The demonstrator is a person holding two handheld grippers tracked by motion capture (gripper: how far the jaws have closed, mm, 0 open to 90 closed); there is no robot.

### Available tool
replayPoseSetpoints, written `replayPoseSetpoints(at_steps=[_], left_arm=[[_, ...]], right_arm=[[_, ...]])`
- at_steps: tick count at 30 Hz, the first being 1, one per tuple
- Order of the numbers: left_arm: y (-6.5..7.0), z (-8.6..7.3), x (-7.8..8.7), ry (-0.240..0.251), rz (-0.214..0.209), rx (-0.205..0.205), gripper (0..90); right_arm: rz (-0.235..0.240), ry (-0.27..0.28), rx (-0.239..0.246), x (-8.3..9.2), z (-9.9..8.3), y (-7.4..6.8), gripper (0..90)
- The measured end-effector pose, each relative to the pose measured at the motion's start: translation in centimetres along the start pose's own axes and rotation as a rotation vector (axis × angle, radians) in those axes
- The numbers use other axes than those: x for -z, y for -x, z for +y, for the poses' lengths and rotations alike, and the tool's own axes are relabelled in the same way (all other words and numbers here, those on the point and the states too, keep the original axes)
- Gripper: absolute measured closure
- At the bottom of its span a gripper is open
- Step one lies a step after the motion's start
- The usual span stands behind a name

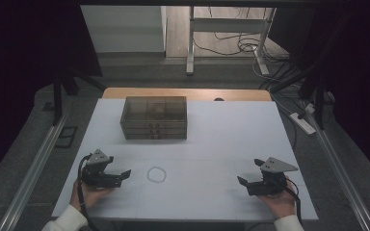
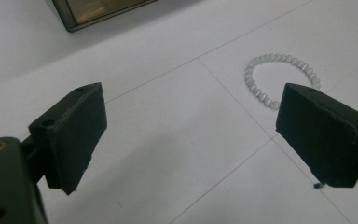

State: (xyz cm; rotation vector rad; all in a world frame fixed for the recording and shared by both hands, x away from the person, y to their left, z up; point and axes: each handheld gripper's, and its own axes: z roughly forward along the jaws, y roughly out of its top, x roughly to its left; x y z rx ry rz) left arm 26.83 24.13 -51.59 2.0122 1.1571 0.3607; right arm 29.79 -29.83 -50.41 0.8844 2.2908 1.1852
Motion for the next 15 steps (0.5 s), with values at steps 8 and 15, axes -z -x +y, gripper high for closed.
replayPoseSetpoints(at_steps=[8,15], left_arm=[[0.22,0.10,-0.16,-0.005,-0.010,-0.005,9.4],[0.21,0.10,-0.10,-0.006,-0.018,0.003,9.6]], right_arm=[[-0.007,0.006,-0.012,0.14,-0.18,0.25,7.6],[-0.005,-0.003,-0.019,-0.08,-0.28,0.46,7.7]])
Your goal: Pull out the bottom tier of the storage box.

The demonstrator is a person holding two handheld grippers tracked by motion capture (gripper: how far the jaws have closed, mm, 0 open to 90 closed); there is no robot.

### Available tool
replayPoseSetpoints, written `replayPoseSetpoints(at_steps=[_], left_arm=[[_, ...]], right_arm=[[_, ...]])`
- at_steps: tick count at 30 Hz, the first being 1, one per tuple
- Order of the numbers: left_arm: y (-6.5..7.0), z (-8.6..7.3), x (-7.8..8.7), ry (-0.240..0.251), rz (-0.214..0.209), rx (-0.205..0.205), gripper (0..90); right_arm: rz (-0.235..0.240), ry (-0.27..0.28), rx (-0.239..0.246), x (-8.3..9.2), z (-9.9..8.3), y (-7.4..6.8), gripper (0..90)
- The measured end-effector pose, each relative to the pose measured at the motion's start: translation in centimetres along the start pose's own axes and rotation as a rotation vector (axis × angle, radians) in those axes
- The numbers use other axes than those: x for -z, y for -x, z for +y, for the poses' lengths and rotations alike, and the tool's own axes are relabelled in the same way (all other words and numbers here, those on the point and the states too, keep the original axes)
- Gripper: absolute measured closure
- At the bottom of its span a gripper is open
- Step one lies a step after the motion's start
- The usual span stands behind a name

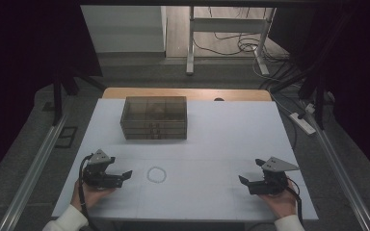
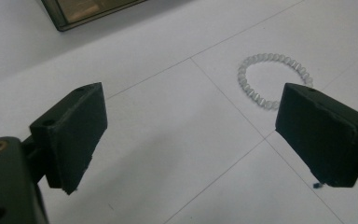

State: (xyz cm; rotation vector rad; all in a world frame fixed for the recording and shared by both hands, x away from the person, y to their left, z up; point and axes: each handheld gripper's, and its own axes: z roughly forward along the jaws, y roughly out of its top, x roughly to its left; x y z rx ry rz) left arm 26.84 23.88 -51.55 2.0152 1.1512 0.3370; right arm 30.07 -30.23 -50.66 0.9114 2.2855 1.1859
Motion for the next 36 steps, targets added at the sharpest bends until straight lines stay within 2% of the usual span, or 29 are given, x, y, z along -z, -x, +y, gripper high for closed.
replayPoseSetpoints(at_steps=[20,24,36], left_arm=[[0.02,0.13,-0.02,-0.006,0.008,-0.009,9.9],[0.08,0.39,-0.12,-0.020,0.053,-0.046,10.0],[0.61,0.96,-0.44,-0.031,0.098,-0.123,10.2]], right_arm=[[-0.011,-0.004,-0.004,-0.08,-0.09,-0.01,7.7],[-0.014,-0.003,-0.008,-0.03,-0.08,0.04,7.7],[-0.016,-0.008,-0.007,-0.09,-0.15,0.03,7.7]])
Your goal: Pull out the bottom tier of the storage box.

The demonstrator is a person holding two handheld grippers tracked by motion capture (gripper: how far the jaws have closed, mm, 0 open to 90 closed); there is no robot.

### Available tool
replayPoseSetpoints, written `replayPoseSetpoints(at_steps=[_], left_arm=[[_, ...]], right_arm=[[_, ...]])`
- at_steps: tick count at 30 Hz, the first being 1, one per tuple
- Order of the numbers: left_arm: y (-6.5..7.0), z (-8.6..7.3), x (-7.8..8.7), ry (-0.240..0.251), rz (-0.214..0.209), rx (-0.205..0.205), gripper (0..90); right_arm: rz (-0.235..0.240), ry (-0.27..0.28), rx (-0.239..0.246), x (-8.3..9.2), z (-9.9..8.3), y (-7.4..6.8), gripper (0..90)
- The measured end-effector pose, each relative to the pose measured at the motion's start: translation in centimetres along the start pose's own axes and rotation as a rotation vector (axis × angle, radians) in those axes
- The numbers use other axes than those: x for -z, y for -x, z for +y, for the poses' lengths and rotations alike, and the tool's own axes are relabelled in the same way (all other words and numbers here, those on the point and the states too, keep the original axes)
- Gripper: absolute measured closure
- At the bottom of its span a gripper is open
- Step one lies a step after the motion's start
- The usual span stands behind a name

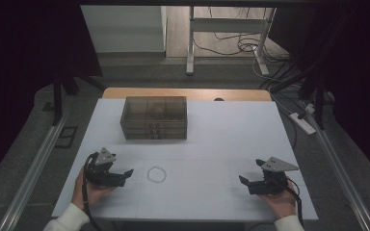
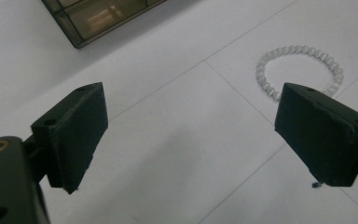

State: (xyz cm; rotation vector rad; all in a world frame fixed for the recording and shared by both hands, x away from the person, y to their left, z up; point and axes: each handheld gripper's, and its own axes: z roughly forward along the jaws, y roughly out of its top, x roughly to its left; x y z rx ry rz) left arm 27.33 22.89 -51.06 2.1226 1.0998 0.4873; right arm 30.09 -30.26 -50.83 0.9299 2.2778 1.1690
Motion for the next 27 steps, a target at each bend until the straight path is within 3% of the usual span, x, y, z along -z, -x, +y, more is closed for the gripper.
replayPoseSetpoints(at_steps=[27], left_arm=[[1.1,1.6,-0.8,-0.014,0.096,-0.169,12.9]], right_arm=[[-0.010,-0.006,0.002,-0.1,-0.1,0.0,7.7]])
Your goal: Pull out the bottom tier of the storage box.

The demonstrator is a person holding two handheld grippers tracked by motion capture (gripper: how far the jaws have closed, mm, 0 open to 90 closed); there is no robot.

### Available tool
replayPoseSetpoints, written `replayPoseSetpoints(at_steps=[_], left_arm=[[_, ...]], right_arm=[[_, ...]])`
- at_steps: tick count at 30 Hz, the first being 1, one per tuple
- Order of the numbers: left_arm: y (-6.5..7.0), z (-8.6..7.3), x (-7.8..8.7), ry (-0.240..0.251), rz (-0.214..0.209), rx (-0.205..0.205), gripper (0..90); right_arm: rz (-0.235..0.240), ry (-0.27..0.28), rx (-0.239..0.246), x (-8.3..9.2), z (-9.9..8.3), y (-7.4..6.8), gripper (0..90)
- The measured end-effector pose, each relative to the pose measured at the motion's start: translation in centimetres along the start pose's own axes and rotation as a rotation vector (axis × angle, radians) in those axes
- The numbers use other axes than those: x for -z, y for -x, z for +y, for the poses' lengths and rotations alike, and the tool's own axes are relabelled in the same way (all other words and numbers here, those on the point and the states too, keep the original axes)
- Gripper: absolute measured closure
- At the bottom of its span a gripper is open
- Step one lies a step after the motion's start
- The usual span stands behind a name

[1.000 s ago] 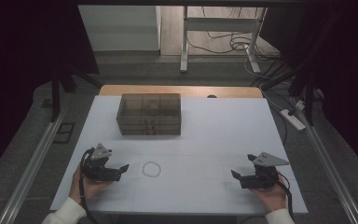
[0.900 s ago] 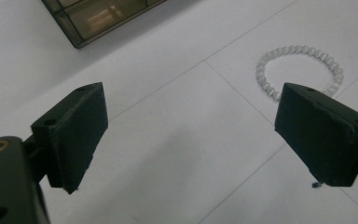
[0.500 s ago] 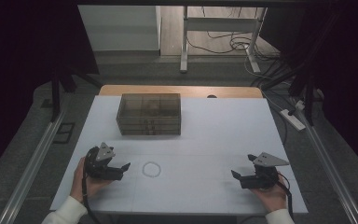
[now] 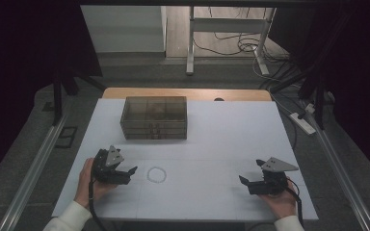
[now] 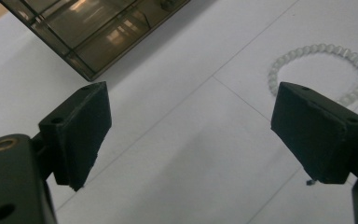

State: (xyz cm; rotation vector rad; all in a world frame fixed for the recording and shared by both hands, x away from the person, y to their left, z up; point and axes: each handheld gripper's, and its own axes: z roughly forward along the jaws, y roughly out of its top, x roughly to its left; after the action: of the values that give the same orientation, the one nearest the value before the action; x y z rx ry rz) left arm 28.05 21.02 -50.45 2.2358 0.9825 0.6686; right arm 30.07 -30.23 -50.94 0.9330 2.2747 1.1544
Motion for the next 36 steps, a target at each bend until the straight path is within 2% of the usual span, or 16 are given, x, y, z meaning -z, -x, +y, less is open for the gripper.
replayPoseSetpoints(at_steps=[6,24,36], left_arm=[[0.2,0.5,-0.3,-0.004,0.027,-0.042,12.9],[0.3,1.5,-1.1,-0.009,0.068,-0.110,13.4],[0.2,1.7,-1.5,-0.020,0.087,-0.132,14.5]], right_arm=[[-0.001,-0.001,0.000,0.0,0.0,0.0,7.7],[-0.014,-0.006,-0.003,-0.1,0.0,0.1,7.7],[-0.013,-0.009,-0.005,-0.3,-0.1,0.1,7.7]])
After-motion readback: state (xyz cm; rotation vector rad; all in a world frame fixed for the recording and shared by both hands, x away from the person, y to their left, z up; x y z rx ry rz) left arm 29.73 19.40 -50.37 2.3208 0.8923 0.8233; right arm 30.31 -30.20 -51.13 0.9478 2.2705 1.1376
